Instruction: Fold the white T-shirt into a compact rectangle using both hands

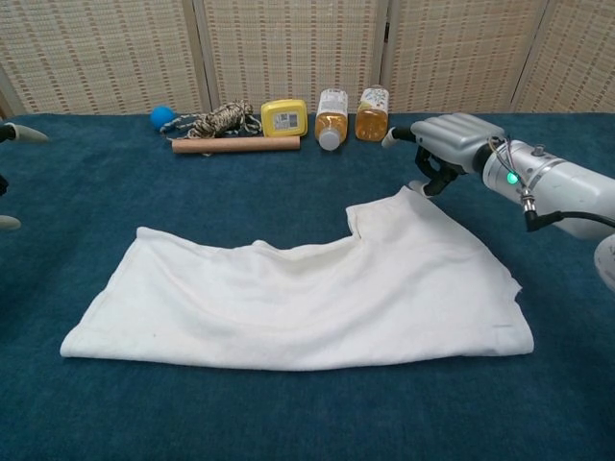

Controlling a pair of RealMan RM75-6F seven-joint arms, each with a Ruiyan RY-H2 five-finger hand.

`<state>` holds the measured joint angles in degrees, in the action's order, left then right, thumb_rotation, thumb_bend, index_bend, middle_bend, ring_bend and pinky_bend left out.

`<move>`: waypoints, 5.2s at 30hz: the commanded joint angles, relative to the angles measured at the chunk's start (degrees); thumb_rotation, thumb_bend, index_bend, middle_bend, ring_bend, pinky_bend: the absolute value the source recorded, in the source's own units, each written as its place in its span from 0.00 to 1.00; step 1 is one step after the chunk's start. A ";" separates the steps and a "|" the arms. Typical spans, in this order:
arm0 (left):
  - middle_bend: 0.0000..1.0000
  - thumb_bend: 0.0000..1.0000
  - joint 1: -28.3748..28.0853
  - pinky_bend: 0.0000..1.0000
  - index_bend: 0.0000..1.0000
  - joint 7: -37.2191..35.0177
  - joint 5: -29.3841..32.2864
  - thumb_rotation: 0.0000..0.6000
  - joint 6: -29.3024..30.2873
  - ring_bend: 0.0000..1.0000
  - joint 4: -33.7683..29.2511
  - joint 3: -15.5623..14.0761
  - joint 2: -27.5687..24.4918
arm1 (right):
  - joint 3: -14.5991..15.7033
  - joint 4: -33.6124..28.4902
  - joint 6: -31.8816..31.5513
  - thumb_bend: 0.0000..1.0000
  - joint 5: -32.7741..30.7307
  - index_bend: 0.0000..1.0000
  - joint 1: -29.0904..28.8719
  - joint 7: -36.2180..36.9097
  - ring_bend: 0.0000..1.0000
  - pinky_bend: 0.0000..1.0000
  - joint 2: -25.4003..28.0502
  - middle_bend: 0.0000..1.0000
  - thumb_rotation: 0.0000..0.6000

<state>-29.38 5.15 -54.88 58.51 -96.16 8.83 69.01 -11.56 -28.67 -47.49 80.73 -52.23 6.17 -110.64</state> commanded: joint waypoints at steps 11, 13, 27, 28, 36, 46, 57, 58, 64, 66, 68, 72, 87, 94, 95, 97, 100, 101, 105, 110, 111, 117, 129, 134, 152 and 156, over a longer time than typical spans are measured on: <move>0.85 0.31 0.39 0.93 0.00 -0.29 -0.44 1.00 -0.65 0.78 0.15 -0.26 0.03 | -0.27 -8.75 10.30 0.44 -5.13 0.17 -2.02 -10.60 0.92 1.00 3.46 0.79 1.00; 0.85 0.31 0.45 0.93 0.00 -0.36 -0.40 1.00 -0.65 0.78 0.21 -0.22 0.01 | -0.62 -8.84 11.29 0.44 -6.25 0.17 -2.19 -11.95 0.92 1.00 3.35 0.79 1.00; 0.85 0.31 0.60 0.93 0.00 -0.28 -0.30 1.00 -0.93 0.78 0.37 -0.09 0.14 | -1.61 -8.53 14.54 0.47 -11.41 0.30 -3.30 -19.16 0.92 1.00 2.44 0.79 1.00; 0.85 0.31 0.59 0.93 0.00 -0.26 -0.30 1.00 -0.93 0.78 0.36 -0.07 0.15 | -1.62 -8.46 14.67 0.47 -11.66 0.31 -3.28 -19.40 0.92 1.00 2.41 0.79 1.00; 0.85 0.31 0.61 0.93 0.00 -0.12 -0.23 1.00 -0.96 0.78 0.37 0.03 0.26 | -1.47 -8.76 14.17 0.49 -12.44 0.38 -2.91 -19.91 0.92 1.00 2.48 0.79 1.00; 0.85 0.31 0.48 0.93 0.00 0.21 -0.48 1.00 -0.89 0.78 0.15 0.15 0.52 | -0.27 -10.17 11.05 0.51 -10.51 0.45 -1.63 -18.19 0.92 1.00 3.31 0.80 1.00; 0.85 0.31 0.58 0.93 0.00 0.29 -0.49 1.00 -0.83 0.78 0.14 0.13 0.55 | 0.23 -11.15 8.40 0.52 -9.38 0.50 -0.55 -16.81 0.92 1.00 3.64 0.81 1.00; 0.85 0.31 0.62 0.93 0.00 0.24 -0.54 1.00 -0.76 0.78 0.10 0.15 0.50 | 0.28 -11.45 7.74 0.52 -9.08 0.51 -0.37 -16.53 0.92 1.00 3.74 0.81 1.00; 0.85 0.31 0.94 0.93 0.00 -0.10 -1.01 1.00 -0.37 0.78 -0.17 0.17 0.19 | 1.30 -15.69 1.50 0.53 -6.62 0.52 2.19 -15.51 0.92 1.00 5.60 0.82 1.00; 0.85 0.31 1.04 0.93 0.00 -0.23 -1.19 1.00 -0.30 0.78 -0.22 0.14 0.15 | 1.77 -17.56 -0.67 0.53 -5.96 0.52 3.37 -15.75 0.92 1.00 6.37 0.82 1.00; 0.85 0.30 1.14 0.93 0.00 -0.39 -1.39 1.00 -0.30 0.78 -0.19 0.07 0.12 | 2.40 -20.08 -3.43 0.53 -5.19 0.52 4.92 -16.43 0.92 1.00 7.33 0.82 1.00; 0.85 0.31 1.23 0.93 0.00 -0.69 -1.70 1.00 -0.51 0.78 -0.05 -0.04 0.06 | 4.11 -25.40 -8.22 0.53 -3.50 0.52 7.98 -18.49 0.92 1.00 9.46 0.83 1.00; 0.85 0.31 1.21 0.93 0.00 -1.24 -2.50 1.00 -1.14 0.78 0.19 -0.21 0.21 | 10.09 -37.58 -15.23 0.53 -0.73 0.49 16.48 -25.95 0.92 1.00 14.53 0.82 1.00; 0.85 0.31 1.11 0.93 0.00 -1.09 -2.44 1.00 -1.19 0.78 0.26 -0.15 0.37 | 11.50 -41.05 -14.26 0.53 -0.30 0.24 17.89 -26.95 0.92 1.00 16.61 0.82 1.00; 0.85 0.31 1.09 0.93 0.00 -1.05 -2.43 1.00 -1.20 0.78 0.24 -0.15 0.36 | 11.66 -41.58 -14.38 0.53 -0.09 0.20 18.13 -27.02 0.92 1.00 16.95 0.82 1.00; 0.85 0.31 1.07 0.93 0.00 -1.07 -2.38 1.00 -1.24 0.78 0.25 -0.10 0.35 | 11.92 -42.35 -14.35 0.53 0.08 0.17 18.47 -27.28 0.92 1.00 17.49 0.82 1.00; 0.85 0.30 1.09 0.93 0.00 -1.23 -2.36 1.00 -1.28 0.78 0.25 -0.07 0.37 | 12.46 -43.93 -14.20 0.53 0.11 0.15 19.18 -27.92 0.92 1.00 18.46 0.82 1.00; 0.85 0.31 1.09 0.93 0.00 -1.27 -2.38 1.00 -1.33 0.78 0.26 -0.09 0.37 | 12.77 -44.53 -14.23 0.53 0.29 0.15 19.49 -28.05 0.92 1.00 18.77 0.82 1.00; 0.85 0.31 1.07 0.93 0.00 -1.25 -2.46 1.00 -1.39 0.78 0.28 -0.12 0.41 | 13.80 -45.82 -14.56 0.53 1.14 0.15 20.55 -27.92 0.92 1.00 19.55 0.82 1.00; 0.85 0.31 0.96 0.93 0.00 -1.13 -2.45 1.00 -1.42 0.78 0.19 -0.06 0.44 | 15.00 -47.07 -14.55 0.53 2.05 0.15 21.67 -27.93 0.92 1.00 20.57 0.82 1.00; 0.85 0.31 0.95 0.93 0.00 -1.08 -2.47 1.00 -1.39 0.78 0.17 -0.06 0.45 | 15.17 -47.19 -14.58 0.53 2.21 0.15 21.86 -27.92 0.92 1.00 20.69 0.82 1.00; 0.85 0.31 0.80 0.93 0.00 -0.74 -2.44 1.00 -1.42 0.78 -0.05 -0.08 0.53 | 15.98 -48.02 -14.33 0.53 2.79 0.15 22.94 -27.83 0.92 1.00 21.26 0.82 1.00; 0.83 0.31 1.16 0.93 0.01 -3.30 -10.92 1.00 0.46 0.75 3.20 -1.23 1.17 | 12.81 -57.56 -22.62 0.53 7.30 0.15 24.48 -25.31 0.92 1.00 29.40 0.82 1.00; 0.82 0.31 0.50 0.88 0.10 -8.56 -26.25 1.00 3.05 0.73 11.65 -4.96 3.38 | 9.46 -63.07 -27.03 0.53 7.87 0.15 25.13 -26.49 0.92 1.00 35.60 0.82 1.00; 0.81 0.13 -1.83 0.87 0.39 -22.95 -52.95 1.00 26.55 0.71 61.84 -14.11 26.60 | 9.71 -67.36 -31.92 0.53 6.34 0.15 31.55 -27.05 0.92 1.00 41.20 0.82 1.00; 0.81 0.13 -1.71 0.87 0.40 -25.55 -53.17 1.00 27.69 0.71 68.84 -15.20 30.91 | 9.86 -67.72 -32.50 0.53 6.66 0.15 32.48 -27.08 0.92 1.00 41.54 0.82 1.00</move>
<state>-30.96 -17.73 -106.40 83.58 -32.45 -4.71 95.69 -1.73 -96.33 -79.93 87.33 -19.82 -20.92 -69.16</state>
